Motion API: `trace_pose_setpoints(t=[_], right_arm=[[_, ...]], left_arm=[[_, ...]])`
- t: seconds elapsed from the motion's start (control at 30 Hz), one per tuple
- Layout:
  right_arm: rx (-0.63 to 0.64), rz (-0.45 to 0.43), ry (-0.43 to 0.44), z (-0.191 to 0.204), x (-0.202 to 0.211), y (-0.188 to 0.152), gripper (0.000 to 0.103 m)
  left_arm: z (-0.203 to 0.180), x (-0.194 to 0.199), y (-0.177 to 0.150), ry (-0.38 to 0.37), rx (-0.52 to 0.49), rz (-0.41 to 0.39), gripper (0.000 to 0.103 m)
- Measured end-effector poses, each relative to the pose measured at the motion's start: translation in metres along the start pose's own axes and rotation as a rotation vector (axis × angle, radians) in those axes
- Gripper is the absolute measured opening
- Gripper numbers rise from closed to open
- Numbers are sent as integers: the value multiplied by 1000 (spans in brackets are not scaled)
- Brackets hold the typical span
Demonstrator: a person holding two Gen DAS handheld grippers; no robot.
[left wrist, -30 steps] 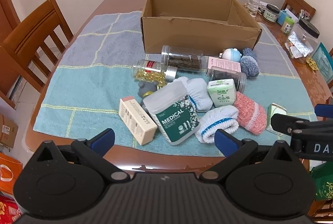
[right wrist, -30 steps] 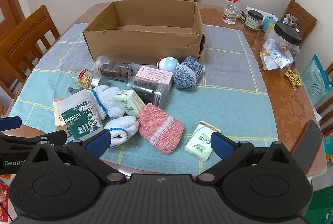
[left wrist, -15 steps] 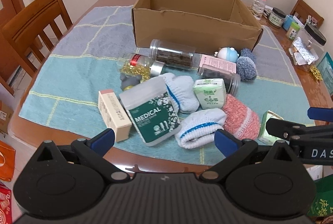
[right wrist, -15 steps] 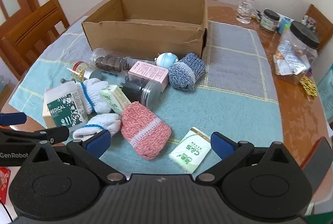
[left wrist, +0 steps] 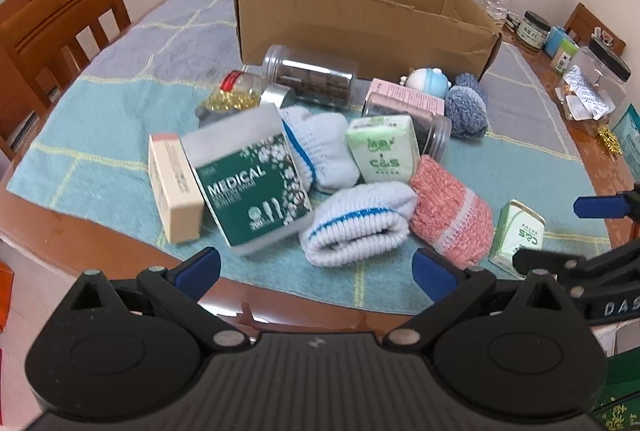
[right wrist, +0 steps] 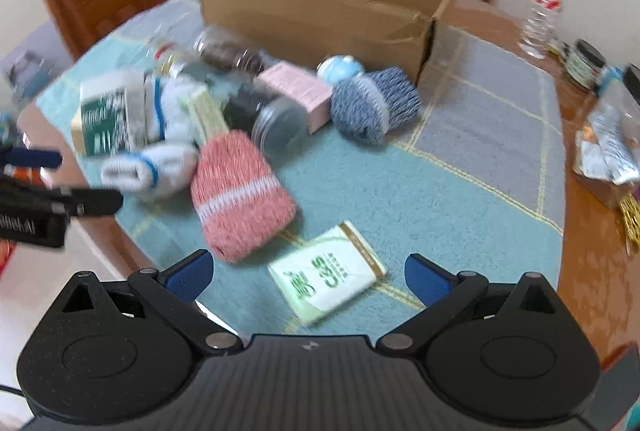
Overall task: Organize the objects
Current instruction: 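Move right tool toward the C&S tissue pack while left tool approaches the white glove, then close right tool on the C&S tissue pack while left tool grasps the white glove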
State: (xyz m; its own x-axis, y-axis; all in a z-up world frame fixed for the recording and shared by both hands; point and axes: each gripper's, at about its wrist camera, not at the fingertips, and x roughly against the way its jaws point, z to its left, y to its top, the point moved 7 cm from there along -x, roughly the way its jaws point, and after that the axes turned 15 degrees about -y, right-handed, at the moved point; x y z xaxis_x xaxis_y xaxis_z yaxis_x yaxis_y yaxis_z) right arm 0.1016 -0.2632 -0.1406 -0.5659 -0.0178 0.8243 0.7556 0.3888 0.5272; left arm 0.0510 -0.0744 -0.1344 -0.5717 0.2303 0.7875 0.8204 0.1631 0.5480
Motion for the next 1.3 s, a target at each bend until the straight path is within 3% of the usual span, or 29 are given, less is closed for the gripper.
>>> trace_pose_setpoints(t=[0.4, 0.63, 0.97, 1.3], right_arm=[[232, -21, 49, 3, -41, -14, 103], [227, -48, 105, -9, -52, -10, 103], [262, -94, 151, -21, -56, -6, 88], [250, -102, 151, -19, -56, -4, 85]], left_arm=[[-7, -13, -7, 29, 87, -37, 101], [-13, -24, -2, 52, 119, -41, 101], [-25, -41, -10, 72, 113, -8, 101], [-11, -21, 14, 82, 190, -143, 101]])
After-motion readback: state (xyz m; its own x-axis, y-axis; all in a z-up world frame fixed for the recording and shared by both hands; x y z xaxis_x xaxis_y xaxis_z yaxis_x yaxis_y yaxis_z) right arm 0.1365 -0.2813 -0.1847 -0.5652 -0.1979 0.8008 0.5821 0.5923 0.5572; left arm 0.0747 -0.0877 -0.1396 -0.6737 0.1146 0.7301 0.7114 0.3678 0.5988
